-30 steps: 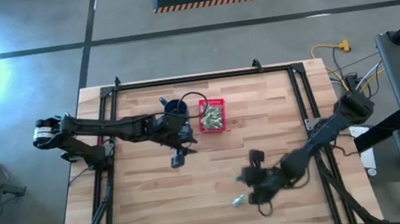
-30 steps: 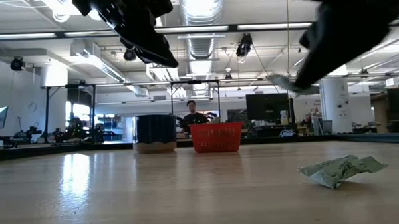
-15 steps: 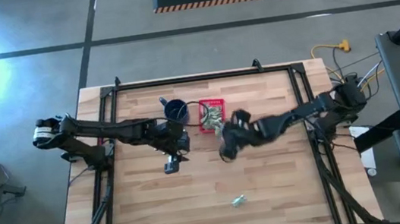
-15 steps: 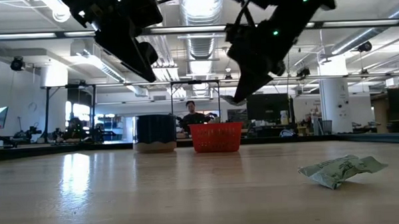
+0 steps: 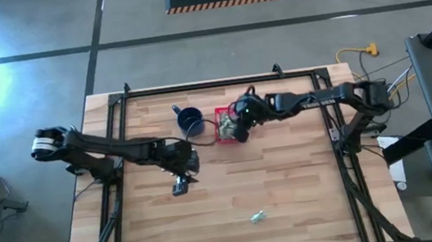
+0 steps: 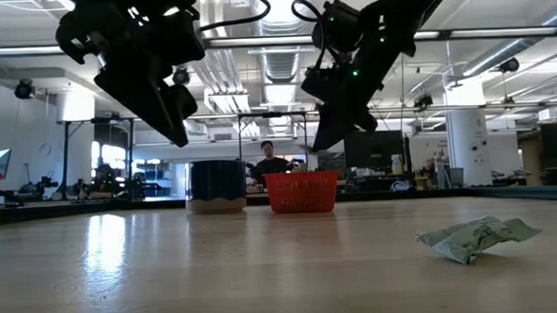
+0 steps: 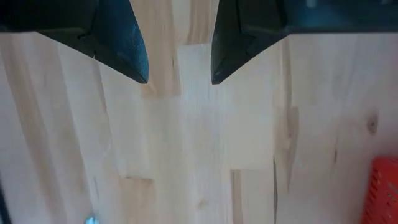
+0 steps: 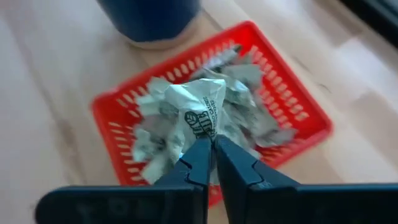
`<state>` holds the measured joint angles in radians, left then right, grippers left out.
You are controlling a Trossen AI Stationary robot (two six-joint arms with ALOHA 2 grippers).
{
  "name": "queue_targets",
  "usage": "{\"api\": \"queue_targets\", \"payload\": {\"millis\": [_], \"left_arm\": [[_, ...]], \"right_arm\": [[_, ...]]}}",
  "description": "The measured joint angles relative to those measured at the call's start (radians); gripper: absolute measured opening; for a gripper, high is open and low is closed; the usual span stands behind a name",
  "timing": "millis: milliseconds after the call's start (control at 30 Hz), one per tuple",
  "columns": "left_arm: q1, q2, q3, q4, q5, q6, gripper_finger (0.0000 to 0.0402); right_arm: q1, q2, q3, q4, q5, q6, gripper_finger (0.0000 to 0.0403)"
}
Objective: Pick and place Stevia / Truvia into bins
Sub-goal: Put the stevia packet into the basket
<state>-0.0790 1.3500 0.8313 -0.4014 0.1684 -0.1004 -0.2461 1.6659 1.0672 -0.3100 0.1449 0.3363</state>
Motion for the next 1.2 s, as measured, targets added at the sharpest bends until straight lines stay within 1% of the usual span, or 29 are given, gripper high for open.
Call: {"api": "queue_targets", "payload": {"millis": [100,267,333,400,467,533,567,633,700,767,867,967,1067,1200], "left_arm": [[-0.003,-0.029,-0.039,0.066,0.0,-0.027,0.0157],[-0.003,-0.084,-0.079,0.135,-0.001,-0.079,0.0157],[-0.003,-0.101,-0.091,0.182,-0.001,-0.124,0.0157],[-0.004,-0.117,-0.104,0.223,-0.001,-0.194,0.0157],[-0.013,-0.122,-0.11,0.268,-0.011,-0.27,0.0157],[-0.031,-0.122,-0.119,0.309,-0.03,-0.34,0.0157],[-0.044,-0.116,-0.12,0.348,-0.051,-0.375,0.0157],[-0.075,-0.105,-0.121,0.436,-0.098,-0.438,0.0157],[-0.112,-0.069,-0.113,0.573,-0.146,-0.448,0.0157],[-0.154,-0.023,-0.102,0.673,-0.204,-0.413,0.0157],[-0.213,0.082,-0.054,0.778,-0.289,-0.34,0.0157],[-0.261,0.216,0.019,0.816,-0.339,-0.334,0.0157],[-0.296,0.36,0.119,0.81,-0.348,-0.337,0.0157],[-0.317,0.54,0.271,0.803,-0.35,-0.307,0.0157]], "right_arm": [[-0.033,0.001,0.0,0.037,-0.087,0.003,0.0037],[-0.044,0.001,0.006,0.049,-0.122,0.014,0.0097],[-0.043,-0.002,0.006,0.055,-0.162,0.001,0.012],[-0.038,-0.002,0.006,0.053,-0.287,-0.062,0.0137],[-0.023,-0.002,0.006,0.047,-0.475,-0.148,0.0149],[0.01,-0.004,0.004,0.031,-0.632,-0.208,0.0155],[0.031,-0.005,0.004,-0.001,-0.691,-0.231,0.0156],[0.082,-0.008,0.002,-0.095,-0.745,-0.275,0.0155],[0.134,-0.018,0.001,-0.2,-0.747,-0.333,0.0151],[0.184,-0.03,-0.006,-0.279,-0.724,-0.377,0.0145],[0.249,-0.065,-0.047,-0.343,-0.623,-0.399,0.0134],[0.278,-0.13,-0.106,-0.342,-0.53,-0.395,0.0125],[0.279,-0.207,-0.17,-0.341,-0.457,-0.351,0.0116],[0.274,-0.34,-0.257,-0.337,-0.391,-0.281,0.0109]]}}
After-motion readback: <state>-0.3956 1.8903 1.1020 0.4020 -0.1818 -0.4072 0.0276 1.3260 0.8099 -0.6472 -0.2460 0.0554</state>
